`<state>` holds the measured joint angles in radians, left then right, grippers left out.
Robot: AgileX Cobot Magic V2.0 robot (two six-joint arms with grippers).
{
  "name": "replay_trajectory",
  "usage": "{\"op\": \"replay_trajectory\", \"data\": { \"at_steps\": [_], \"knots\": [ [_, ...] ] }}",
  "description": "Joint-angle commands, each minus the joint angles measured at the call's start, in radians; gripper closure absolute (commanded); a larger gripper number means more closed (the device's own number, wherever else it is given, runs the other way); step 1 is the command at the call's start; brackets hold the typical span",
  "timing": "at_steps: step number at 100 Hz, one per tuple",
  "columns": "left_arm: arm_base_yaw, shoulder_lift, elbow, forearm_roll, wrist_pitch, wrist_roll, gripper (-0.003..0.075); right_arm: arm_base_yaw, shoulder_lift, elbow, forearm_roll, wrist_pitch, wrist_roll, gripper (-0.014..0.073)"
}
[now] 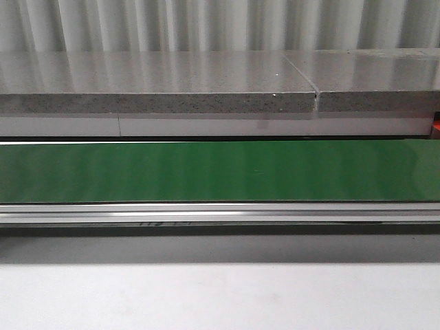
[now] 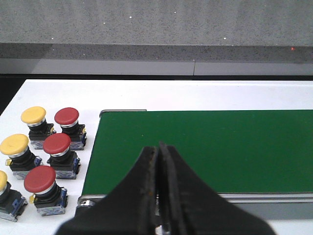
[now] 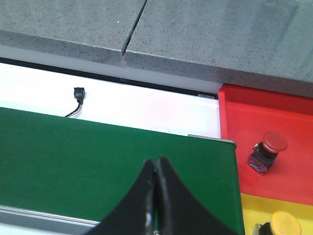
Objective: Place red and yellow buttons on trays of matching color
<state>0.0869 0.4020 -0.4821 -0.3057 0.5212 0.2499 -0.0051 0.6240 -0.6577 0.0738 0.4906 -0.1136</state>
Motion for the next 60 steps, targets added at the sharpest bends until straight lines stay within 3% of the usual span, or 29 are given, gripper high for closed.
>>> {"op": "replay_trajectory", "data": {
  "at_steps": [1,12,22,29,44,53,60],
  "knots": [
    [-0.008,0.009,-0.025,-0.019,-0.074,0.002,0.0739,0.001,-0.004,-0.026,0.003,-0.080,-0.008,0.0662],
    [-0.008,0.009,-0.025,-0.019,-0.074,0.002,0.0734,0.001,-0.004,-0.026,0.003,-0.080,-0.008,0.0662],
    [-0.008,0.009,-0.025,-0.019,-0.072,0.002,0.0650,0.001,-0.004,-0.026,0.003,-0.080,-0.008,0.0662],
    [-0.008,0.009,-0.025,-0.019,-0.069,0.002,0.0527,0.001,-0.004,-0.026,0.003,-0.080,-0.008,0.0662],
    [-0.008,0.009,-0.025,-0.019,-0.066,0.002,0.0146,0.001,-0.004,-0.026,0.003,-0.080,-0.008,0.0662],
    [-0.008,0.009,-0.025,-0.020,-0.066,0.002,0.0042,0.001,-0.004,-0.026,0.003,-0.080,-0.008,0.0662],
    [-0.008,0.009,-0.025,-0.020,-0.066,0.002,0.0041,0.001,-0.004,-0.026,0.003,-0.080,-0.008,0.0662]
  ]
}}
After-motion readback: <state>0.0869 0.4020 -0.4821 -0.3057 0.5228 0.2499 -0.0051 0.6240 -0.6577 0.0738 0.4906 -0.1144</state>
